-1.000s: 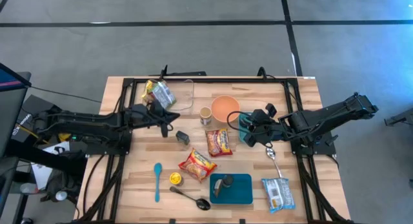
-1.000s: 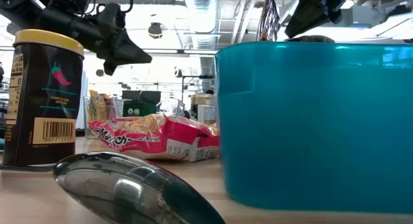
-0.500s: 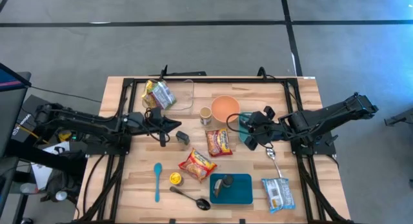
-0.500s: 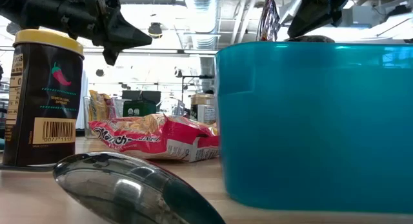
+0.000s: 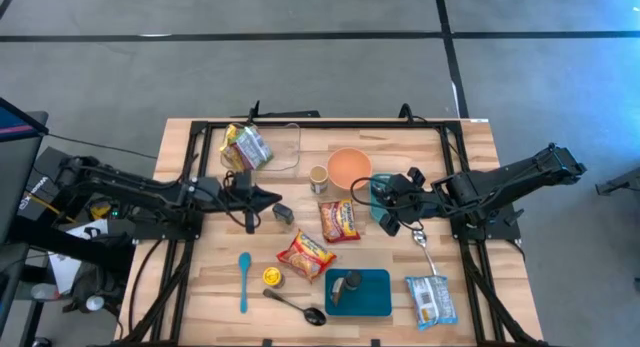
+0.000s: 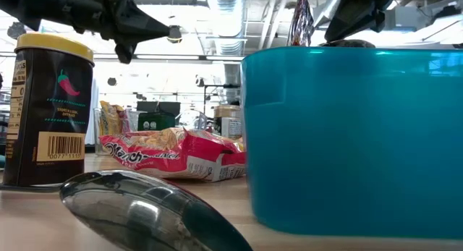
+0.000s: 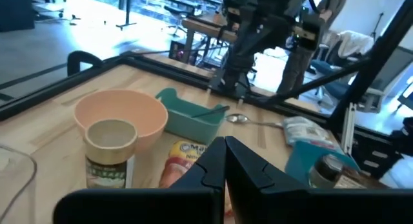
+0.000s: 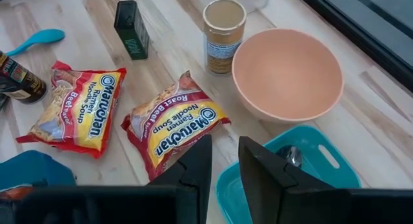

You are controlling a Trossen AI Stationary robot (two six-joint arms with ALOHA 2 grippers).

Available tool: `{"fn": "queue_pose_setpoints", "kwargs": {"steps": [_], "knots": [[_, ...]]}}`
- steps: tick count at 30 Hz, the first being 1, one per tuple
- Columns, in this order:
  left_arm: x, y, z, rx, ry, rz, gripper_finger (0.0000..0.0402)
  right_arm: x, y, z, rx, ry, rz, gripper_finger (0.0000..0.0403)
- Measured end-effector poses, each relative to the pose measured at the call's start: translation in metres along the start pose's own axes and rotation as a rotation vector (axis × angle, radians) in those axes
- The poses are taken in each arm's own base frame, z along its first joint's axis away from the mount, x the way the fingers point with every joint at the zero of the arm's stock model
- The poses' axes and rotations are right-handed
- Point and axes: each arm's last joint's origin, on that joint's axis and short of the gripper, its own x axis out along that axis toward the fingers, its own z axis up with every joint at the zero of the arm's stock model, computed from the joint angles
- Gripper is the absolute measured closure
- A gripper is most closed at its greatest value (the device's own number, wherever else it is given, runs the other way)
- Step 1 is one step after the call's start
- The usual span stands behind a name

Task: Pick & Place Food Item
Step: Put the black seasoning can into the blue bin

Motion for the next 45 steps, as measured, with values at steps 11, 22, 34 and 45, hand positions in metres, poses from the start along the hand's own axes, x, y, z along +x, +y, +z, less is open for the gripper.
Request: {"fn": "queue_pose_setpoints", "kwargs": {"steps": [11, 22, 34, 45], "knots": [[-0.002, 0.007, -0.016, 0.177, 0.144, 0.133, 0.0401, 0.0, 0.0, 0.0, 0.0, -0.007, -0.008, 0.0331], [0.008, 0.01, -0.033, 0.402, 0.302, 0.021, 0.0401, 0.0, 0.0, 0.001, 0.002, -0.017, -0.017, 0.0331], [0.016, 0.03, -0.03, 0.384, 0.359, -0.02, 0.04, 0.0, 0.0, 0.001, -0.006, -0.018, -0.018, 0.0331], [0.022, 0.022, 0.003, 0.399, 0.543, -0.011, 0.0401, 0.0, -0.001, 0.001, -0.008, -0.018, -0.02, 0.0331]]}}
